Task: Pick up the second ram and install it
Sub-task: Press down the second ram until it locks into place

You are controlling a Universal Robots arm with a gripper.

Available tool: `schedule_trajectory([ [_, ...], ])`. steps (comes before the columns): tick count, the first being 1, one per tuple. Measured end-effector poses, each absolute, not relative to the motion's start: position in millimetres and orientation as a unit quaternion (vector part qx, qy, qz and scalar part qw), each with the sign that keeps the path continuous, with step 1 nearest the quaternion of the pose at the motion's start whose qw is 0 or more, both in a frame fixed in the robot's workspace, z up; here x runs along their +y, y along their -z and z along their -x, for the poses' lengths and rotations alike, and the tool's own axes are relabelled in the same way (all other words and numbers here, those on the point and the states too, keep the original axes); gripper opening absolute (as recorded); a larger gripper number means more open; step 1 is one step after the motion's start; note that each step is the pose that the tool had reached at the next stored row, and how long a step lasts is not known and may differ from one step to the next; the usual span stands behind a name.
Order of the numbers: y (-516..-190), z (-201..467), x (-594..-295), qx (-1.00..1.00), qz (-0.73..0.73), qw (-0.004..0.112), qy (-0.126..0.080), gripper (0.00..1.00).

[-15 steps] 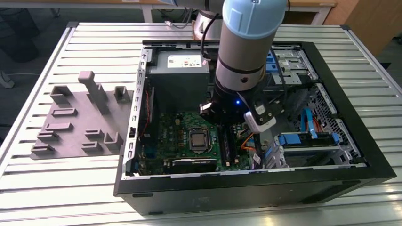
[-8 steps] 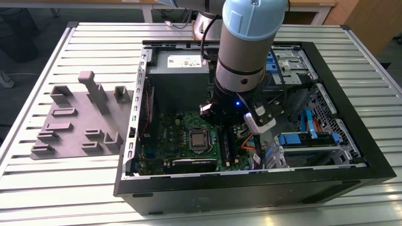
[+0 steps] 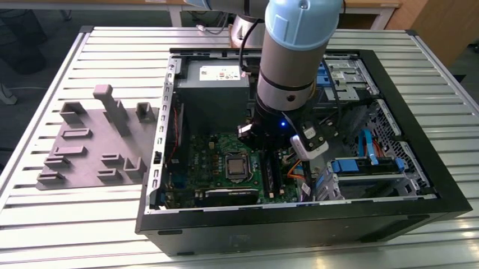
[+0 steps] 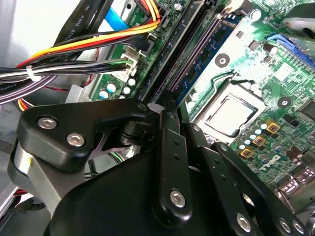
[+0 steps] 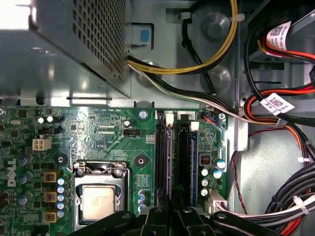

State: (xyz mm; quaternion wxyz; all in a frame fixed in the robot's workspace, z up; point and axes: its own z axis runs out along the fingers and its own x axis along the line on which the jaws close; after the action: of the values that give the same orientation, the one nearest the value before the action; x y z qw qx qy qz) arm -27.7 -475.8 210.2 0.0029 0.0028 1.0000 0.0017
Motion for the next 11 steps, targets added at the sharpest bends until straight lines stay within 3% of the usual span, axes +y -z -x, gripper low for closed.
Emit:
schedule_trajectory([
  [11,-207.9,27.7,-475.8,1.0,-0.003,0.003,-0.002,0.14],
])
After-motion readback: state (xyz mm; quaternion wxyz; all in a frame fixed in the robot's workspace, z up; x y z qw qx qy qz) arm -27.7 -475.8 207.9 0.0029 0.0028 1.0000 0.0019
